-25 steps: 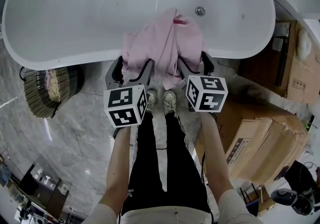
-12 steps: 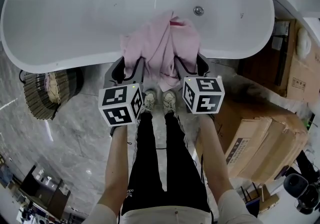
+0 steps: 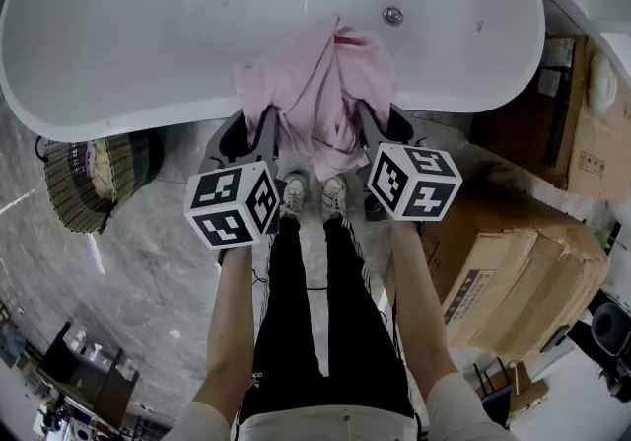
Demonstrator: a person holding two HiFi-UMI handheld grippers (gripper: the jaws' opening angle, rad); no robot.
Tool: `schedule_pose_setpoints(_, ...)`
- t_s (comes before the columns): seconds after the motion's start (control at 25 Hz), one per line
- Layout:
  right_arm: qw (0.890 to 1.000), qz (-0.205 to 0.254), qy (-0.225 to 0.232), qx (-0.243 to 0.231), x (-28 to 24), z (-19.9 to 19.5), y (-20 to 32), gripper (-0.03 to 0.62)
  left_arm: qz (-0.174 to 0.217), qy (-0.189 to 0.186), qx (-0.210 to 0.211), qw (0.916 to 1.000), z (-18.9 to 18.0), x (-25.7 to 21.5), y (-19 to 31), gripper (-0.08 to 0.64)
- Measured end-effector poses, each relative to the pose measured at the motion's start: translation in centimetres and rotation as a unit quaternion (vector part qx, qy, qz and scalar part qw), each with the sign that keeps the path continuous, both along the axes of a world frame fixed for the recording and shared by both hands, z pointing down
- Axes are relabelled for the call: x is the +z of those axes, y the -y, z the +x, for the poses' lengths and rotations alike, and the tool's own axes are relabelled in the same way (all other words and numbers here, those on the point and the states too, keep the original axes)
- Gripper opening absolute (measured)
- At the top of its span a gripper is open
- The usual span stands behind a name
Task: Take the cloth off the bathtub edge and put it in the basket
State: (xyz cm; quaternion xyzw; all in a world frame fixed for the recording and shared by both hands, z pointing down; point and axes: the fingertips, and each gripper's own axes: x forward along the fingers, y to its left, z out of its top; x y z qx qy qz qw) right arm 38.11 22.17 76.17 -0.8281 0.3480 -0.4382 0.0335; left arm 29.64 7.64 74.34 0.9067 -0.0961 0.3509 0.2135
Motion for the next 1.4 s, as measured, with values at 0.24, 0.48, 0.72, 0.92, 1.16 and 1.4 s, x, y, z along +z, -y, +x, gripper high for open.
schedule_pose_setpoints(0.24, 0.999, -0.019, -0.04, -0.02, -0.2, -0.1, 0.0, 0.117, 0.021, -0.004, 0.003, 0.9998, -0.1, -0.1, -0.2, 0.117)
schedule_pose_setpoints(0.48, 0.998, -0.027, -0.056, -0.032, -0.5, -0.2, -0.1, 0.098, 0.046, -0.008, 0.01, 0.9989, -0.2, -0.5, -0.2, 0.1)
schedule_pose_setpoints(0.72, 0.995, -0.032, -0.082, -0.041, -1.7, 0.0, -0.2, 0.086, 0.058, -0.011, 0.025, 0.9979, -0.1, -2.1, -0.4, 0.083)
schedule_pose_setpoints(0.92, 0.992, -0.021, -0.119, -0.036, -5.2, 0.9, -0.2, 0.084, 0.08, -0.032, 0.033, 0.9957, 0.6, -4.9, -0.7, 0.083)
schedule_pose_setpoints(1.16, 0.988, 0.001, -0.155, -0.023, -12.3, 2.9, -0.7, 0.084, 0.103, -0.081, 0.029, 0.991, 3.0, -12.3, -1.1, 0.081)
schedule_pose_setpoints(1.4, 0.979, 0.028, -0.203, -0.011, -24.1, 4.7, -0.3, 0.084, 0.118, -0.124, 0.019, 0.985, 5.0, -22.9, -0.1, 0.074)
